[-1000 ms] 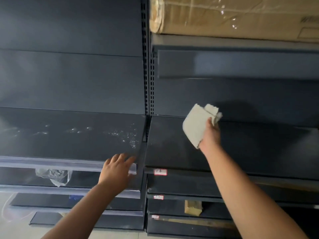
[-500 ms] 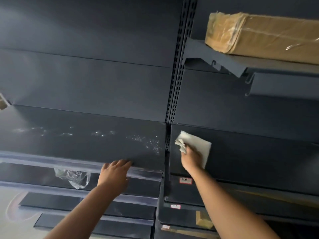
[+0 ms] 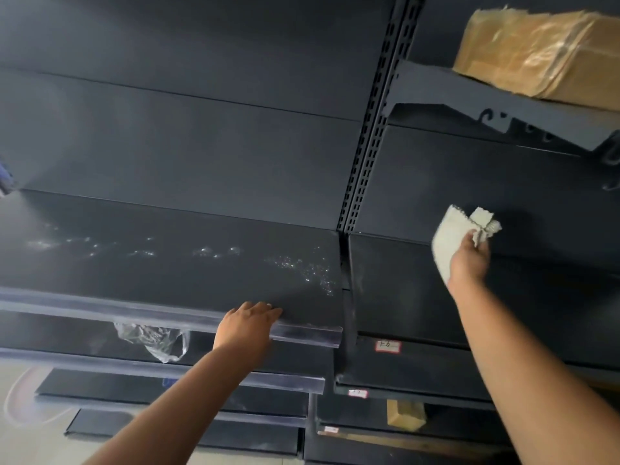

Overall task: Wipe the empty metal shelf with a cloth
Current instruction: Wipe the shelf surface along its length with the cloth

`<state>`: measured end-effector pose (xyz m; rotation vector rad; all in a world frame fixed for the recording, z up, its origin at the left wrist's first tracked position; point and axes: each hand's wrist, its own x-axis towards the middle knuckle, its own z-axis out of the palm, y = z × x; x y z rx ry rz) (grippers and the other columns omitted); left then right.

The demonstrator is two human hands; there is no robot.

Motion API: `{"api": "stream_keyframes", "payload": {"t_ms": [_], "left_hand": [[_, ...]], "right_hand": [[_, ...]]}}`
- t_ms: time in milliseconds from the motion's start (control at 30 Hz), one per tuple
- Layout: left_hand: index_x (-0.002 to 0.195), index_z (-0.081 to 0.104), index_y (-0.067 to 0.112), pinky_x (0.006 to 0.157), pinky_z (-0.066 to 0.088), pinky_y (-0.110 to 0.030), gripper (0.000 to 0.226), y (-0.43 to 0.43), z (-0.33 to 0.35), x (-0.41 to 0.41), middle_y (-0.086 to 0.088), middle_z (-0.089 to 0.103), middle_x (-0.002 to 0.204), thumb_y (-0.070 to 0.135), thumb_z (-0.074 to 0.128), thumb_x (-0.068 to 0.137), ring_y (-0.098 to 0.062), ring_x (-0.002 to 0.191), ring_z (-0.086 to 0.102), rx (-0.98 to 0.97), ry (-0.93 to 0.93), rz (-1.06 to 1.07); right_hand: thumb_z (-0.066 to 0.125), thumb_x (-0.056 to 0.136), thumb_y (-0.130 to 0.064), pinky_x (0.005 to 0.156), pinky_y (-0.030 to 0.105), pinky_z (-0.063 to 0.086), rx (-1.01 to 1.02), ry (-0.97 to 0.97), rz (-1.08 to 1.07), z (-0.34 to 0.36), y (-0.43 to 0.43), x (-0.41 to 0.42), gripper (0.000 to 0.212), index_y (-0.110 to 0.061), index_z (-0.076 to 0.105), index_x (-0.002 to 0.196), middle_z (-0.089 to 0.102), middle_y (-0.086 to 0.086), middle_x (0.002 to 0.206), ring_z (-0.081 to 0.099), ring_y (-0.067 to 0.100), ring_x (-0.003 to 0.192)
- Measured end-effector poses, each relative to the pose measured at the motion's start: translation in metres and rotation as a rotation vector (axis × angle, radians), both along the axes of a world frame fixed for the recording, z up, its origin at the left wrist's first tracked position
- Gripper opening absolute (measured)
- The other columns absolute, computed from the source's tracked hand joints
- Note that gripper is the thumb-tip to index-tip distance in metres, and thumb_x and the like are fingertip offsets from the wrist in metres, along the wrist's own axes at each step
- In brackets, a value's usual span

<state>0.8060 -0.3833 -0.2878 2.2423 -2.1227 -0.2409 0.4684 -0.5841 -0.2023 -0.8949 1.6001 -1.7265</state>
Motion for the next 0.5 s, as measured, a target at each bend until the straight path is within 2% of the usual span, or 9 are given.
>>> {"api": "stream_keyframes", "payload": {"t_ms": [67,133,267,333,400,433,500], "left_hand": [[0.143,0.032,0.039,0.108,0.033,-0.034,0.061,0.000,-0.001,0.000,0.012,0.039,0.148,0.036,0.058,0.088,-0.017,0.132,0.037,0.001,0.010,0.003],[0.142,0.033,0.040,0.108,0.033,-0.034,0.060,-0.001,-0.002,0.001,0.014,0.040,0.147,0.037,0.058,0.088,-0.016,0.132,0.037,-0.004,0.020,0.013],[0.142,0.033,0.042,0.109,0.032,-0.033,0.059,-0.001,-0.001,0.000,0.015,0.039,0.148,0.038,0.057,0.088,-0.014,0.133,0.037,-0.011,0.024,0.033],[0.142,0.032,0.043,0.110,0.032,-0.032,0.061,0.000,-0.002,0.000,0.016,0.037,0.149,0.038,0.056,0.087,-0.013,0.133,0.036,-0.011,0.024,0.044],[0.142,0.030,0.044,0.110,0.031,-0.031,0.062,0.001,-0.005,-0.001,0.018,0.036,0.149,0.039,0.055,0.086,-0.011,0.133,0.036,-0.019,0.027,0.059],[0.142,0.030,0.045,0.110,0.030,-0.031,0.062,0.002,-0.005,-0.002,0.019,0.036,0.149,0.039,0.054,0.086,-0.010,0.133,0.035,-0.023,0.028,0.061],[0.143,0.029,0.045,0.110,0.029,-0.030,0.062,0.001,-0.005,-0.003,0.020,0.034,0.150,0.039,0.052,0.086,-0.009,0.134,0.033,-0.020,0.035,0.056]], "right_hand": [[0.038,0.095,-0.037,0.088,0.032,0.041,0.082,0.354,-0.031,-0.018,-0.001,-0.020,0.035,-0.016,0.054,0.116,0.062,0.015,0.119,0.058,0.035,0.109],[0.038,0.096,-0.032,0.089,0.038,0.043,0.209,0.602,0.049,-0.044,-0.003,-0.027,0.032,-0.014,0.053,0.117,0.063,0.022,0.112,0.058,0.040,0.104],[0.040,0.096,-0.027,0.088,0.043,0.046,0.447,0.876,0.303,-0.080,-0.010,0.015,0.034,-0.011,0.054,0.123,0.063,0.025,0.116,0.059,0.044,0.103],[0.039,0.096,-0.025,0.085,0.042,0.048,0.431,1.001,0.386,-0.085,-0.015,0.056,0.031,-0.012,0.057,0.118,0.065,0.021,0.113,0.061,0.041,0.100],[0.038,0.096,-0.025,0.083,0.040,0.047,0.386,0.916,0.471,-0.082,-0.022,0.098,0.032,-0.014,0.057,0.120,0.066,0.018,0.113,0.060,0.040,0.100],[0.038,0.097,-0.027,0.082,0.037,0.047,0.362,0.768,0.531,-0.078,-0.026,0.117,0.034,-0.016,0.055,0.124,0.066,0.016,0.113,0.060,0.039,0.101],[0.040,0.097,-0.030,0.086,0.032,0.044,0.330,0.319,0.620,-0.065,-0.033,0.146,0.036,-0.018,0.051,0.130,0.063,0.011,0.118,0.058,0.034,0.109]]}}
